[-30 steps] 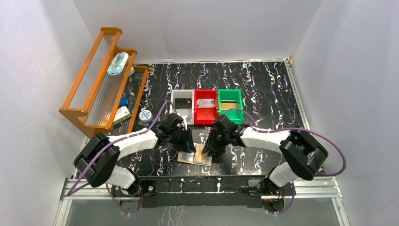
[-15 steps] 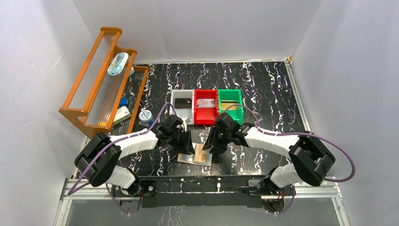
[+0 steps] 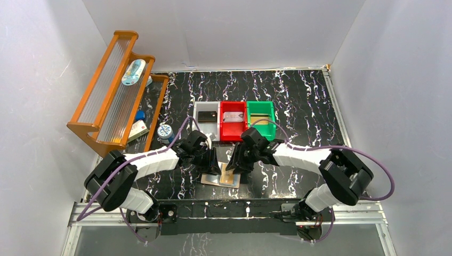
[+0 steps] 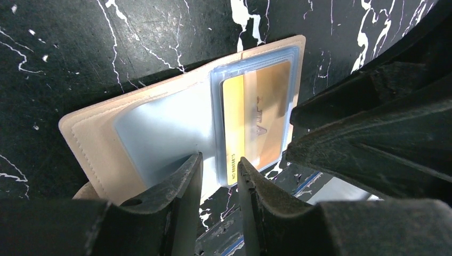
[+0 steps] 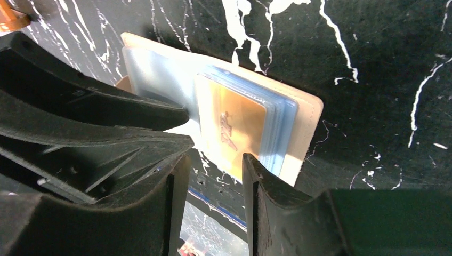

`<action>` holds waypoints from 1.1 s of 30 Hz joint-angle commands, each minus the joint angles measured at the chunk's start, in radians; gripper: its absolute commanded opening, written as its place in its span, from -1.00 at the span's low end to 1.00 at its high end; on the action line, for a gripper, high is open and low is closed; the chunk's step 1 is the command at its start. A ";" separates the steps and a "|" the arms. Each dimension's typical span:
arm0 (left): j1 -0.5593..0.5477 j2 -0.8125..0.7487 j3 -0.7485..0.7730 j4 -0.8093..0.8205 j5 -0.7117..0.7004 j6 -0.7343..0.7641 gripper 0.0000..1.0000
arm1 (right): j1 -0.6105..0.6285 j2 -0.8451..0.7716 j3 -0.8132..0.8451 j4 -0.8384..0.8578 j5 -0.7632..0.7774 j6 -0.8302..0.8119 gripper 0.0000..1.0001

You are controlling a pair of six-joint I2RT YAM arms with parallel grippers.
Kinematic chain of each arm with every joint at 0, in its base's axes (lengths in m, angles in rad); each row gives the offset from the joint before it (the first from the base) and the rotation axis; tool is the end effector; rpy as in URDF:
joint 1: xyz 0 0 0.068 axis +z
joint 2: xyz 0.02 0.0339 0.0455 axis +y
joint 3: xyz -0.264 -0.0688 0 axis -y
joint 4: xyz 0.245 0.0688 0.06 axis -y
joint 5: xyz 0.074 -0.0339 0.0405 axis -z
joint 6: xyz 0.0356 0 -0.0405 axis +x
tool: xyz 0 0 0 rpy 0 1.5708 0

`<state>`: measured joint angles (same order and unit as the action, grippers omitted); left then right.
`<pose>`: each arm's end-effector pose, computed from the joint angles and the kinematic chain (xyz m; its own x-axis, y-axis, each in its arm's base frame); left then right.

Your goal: Take the credit cards out of the card holder

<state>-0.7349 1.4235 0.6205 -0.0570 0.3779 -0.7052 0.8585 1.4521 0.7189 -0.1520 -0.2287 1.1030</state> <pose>0.1874 -0.1871 0.1589 -0.9479 0.0446 -0.3156 0.2461 0.7315 -0.6358 0.1767 0.2170 0.1721 -0.9698 0.2070 -0.1289 0.0768 0.7610 0.6442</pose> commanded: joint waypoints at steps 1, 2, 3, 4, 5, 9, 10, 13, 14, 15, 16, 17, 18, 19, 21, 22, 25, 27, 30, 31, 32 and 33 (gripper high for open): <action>0.003 -0.031 -0.015 0.000 0.025 -0.008 -0.42 | 0.002 0.029 0.006 0.034 -0.020 0.006 -0.02; 0.004 -0.031 -0.016 0.001 0.026 -0.008 -0.42 | 0.002 0.036 0.004 0.036 -0.024 0.006 -0.02; 0.003 -0.031 -0.019 0.004 0.027 -0.009 -0.42 | 0.002 0.044 0.002 0.038 -0.025 0.007 -0.02; 0.004 -0.030 -0.020 0.009 0.030 -0.011 -0.42 | 0.002 0.050 -0.003 0.043 -0.028 0.007 -0.03; 0.004 -0.028 -0.025 0.017 0.035 -0.013 -0.42 | 0.001 0.056 -0.008 0.048 -0.031 0.008 -0.03; 0.004 -0.013 -0.041 0.052 0.062 -0.027 -0.42 | 0.001 0.069 -0.029 0.069 -0.036 0.018 -0.06; 0.003 -0.010 -0.049 0.063 0.073 -0.035 -0.42 | 0.002 0.069 -0.036 0.069 -0.033 0.023 -0.07; 0.004 0.001 -0.065 0.093 0.087 -0.050 -0.42 | 0.002 0.070 -0.047 0.055 -0.020 0.033 -0.10; 0.003 0.004 -0.071 0.104 0.093 -0.057 -0.43 | 0.002 0.072 -0.050 0.054 -0.020 0.035 -0.10; 0.004 0.005 -0.079 0.122 0.097 -0.065 -0.44 | 0.001 0.074 -0.054 0.054 -0.021 0.038 -0.10; 0.004 0.007 -0.085 0.132 0.101 -0.074 -0.45 | 0.001 0.075 -0.058 0.054 -0.023 0.041 -0.10; 0.004 0.008 -0.096 0.154 0.109 -0.084 -0.46 | 0.002 0.078 -0.061 0.054 -0.024 0.043 -0.10; 0.003 0.011 -0.105 0.175 0.116 -0.095 -0.47 | 0.002 0.080 -0.064 0.054 -0.026 0.046 -0.10; 0.003 0.016 -0.113 0.197 0.123 -0.103 -0.51 | 0.002 0.082 -0.069 0.055 -0.026 0.049 -0.11; 0.003 0.025 -0.117 0.210 0.133 -0.108 -0.61 | 0.002 0.086 -0.078 0.059 -0.026 0.055 -0.11; 0.005 0.028 -0.117 0.214 0.135 -0.109 -0.66 | 0.002 0.086 -0.080 0.060 -0.027 0.056 -0.11; 0.006 0.026 -0.118 0.218 0.126 -0.113 -0.86 | 0.001 0.092 -0.084 0.063 -0.027 0.059 -0.11; 0.009 0.026 -0.116 0.216 0.116 -0.115 -1.00 | 0.002 0.097 -0.084 0.063 -0.030 0.058 -0.11; 0.011 0.028 -0.110 0.197 0.100 -0.111 -1.00 | 0.002 0.099 -0.082 0.062 -0.030 0.058 -0.11; 0.012 0.027 -0.108 0.188 0.092 -0.109 -1.00 | 0.002 0.096 -0.082 0.061 -0.028 0.058 -0.11; 0.013 0.024 -0.106 0.175 0.081 -0.105 -1.00 | 0.002 0.091 -0.080 0.055 -0.025 0.058 -0.10; 0.013 0.019 -0.103 0.160 0.069 -0.100 -1.00 | 0.002 0.088 -0.075 0.045 -0.018 0.055 -0.09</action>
<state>-0.7280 1.4479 0.5098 0.1314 0.4789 -0.8127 0.8577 1.5204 0.6693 -0.0307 -0.2981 1.1763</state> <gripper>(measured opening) 0.010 0.446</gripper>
